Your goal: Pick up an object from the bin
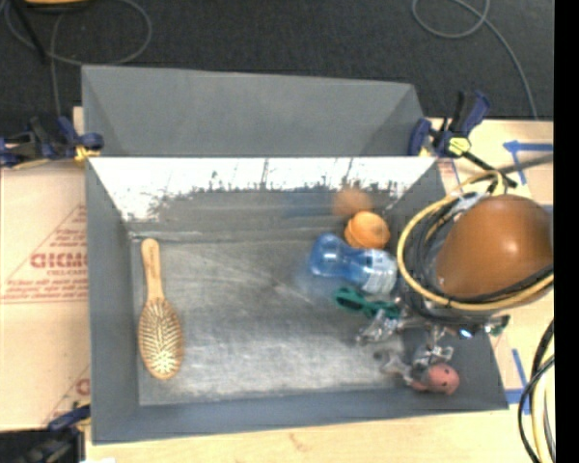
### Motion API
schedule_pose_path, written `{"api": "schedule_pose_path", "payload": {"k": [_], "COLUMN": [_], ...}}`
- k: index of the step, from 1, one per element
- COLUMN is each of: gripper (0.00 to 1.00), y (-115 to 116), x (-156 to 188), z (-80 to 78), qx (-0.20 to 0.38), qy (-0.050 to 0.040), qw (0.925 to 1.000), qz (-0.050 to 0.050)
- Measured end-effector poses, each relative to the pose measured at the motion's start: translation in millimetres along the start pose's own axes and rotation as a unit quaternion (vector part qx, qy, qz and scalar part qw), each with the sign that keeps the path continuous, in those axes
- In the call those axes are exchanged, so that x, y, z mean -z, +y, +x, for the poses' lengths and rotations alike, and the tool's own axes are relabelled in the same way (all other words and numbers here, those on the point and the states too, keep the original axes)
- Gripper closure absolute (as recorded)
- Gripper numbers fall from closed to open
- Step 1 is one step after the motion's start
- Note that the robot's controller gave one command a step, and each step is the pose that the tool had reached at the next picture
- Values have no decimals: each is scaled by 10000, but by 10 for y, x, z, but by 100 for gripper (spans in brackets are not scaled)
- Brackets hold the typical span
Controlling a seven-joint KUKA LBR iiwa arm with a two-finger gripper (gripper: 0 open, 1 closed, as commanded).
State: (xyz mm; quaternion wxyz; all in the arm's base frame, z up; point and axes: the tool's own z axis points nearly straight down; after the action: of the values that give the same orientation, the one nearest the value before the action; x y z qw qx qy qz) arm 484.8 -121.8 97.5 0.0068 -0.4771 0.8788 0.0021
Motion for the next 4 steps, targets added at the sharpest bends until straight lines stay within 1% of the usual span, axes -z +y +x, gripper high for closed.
{"api": "schedule_pose_path", "payload": {"k": [1, 2, 3, 4], "gripper": [0, 0, 0, 100], "y": [-67, -87, -54, -89], "x": [-61, -170, -189, -201], "z": [155, 160, 66, 205], "qx": [502, 1302, 1885, 4130], "qy": [-77, -120, -51, -22], "qw": [9987, 9914, 9821, 9107], "qz": [12, 6, -21, -6]}}
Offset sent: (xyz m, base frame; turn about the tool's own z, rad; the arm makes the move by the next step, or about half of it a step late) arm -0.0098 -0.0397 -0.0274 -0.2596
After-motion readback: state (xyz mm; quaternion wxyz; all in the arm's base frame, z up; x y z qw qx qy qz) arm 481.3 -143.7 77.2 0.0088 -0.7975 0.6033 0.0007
